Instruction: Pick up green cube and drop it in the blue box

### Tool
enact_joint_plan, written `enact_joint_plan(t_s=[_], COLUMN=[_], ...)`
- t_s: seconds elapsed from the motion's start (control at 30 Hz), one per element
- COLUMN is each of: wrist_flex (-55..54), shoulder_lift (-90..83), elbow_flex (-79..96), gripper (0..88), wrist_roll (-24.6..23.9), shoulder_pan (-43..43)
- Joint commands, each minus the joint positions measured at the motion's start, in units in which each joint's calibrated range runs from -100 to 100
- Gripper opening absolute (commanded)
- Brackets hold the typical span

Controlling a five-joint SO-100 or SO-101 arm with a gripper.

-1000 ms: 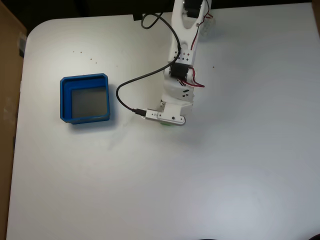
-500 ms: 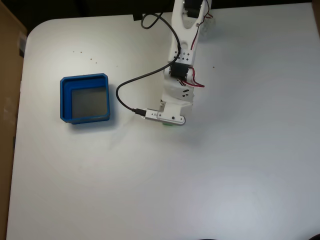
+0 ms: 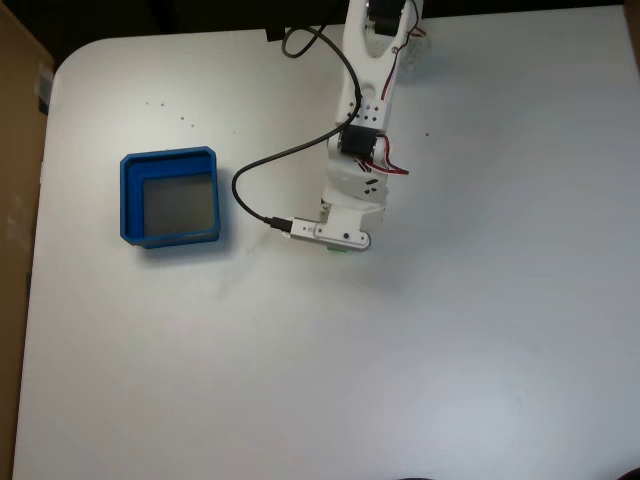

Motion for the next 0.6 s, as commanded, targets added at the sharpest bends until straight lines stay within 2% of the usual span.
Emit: enact_joint_plan(t_s=[0.0, 0.23, 0.57], wrist_flex=[-0.5, -0.4, -0.2], shoulder_lift=[-0.6, -0.6, -1.9], elbow_flex=[-2.8, -2.8, -2.8], gripper=[10.9, 3.4, 2.9], wrist_roll=[-0.1, -0.1, -0.1], shoulder_pan=[0.4, 0.5, 1.8])
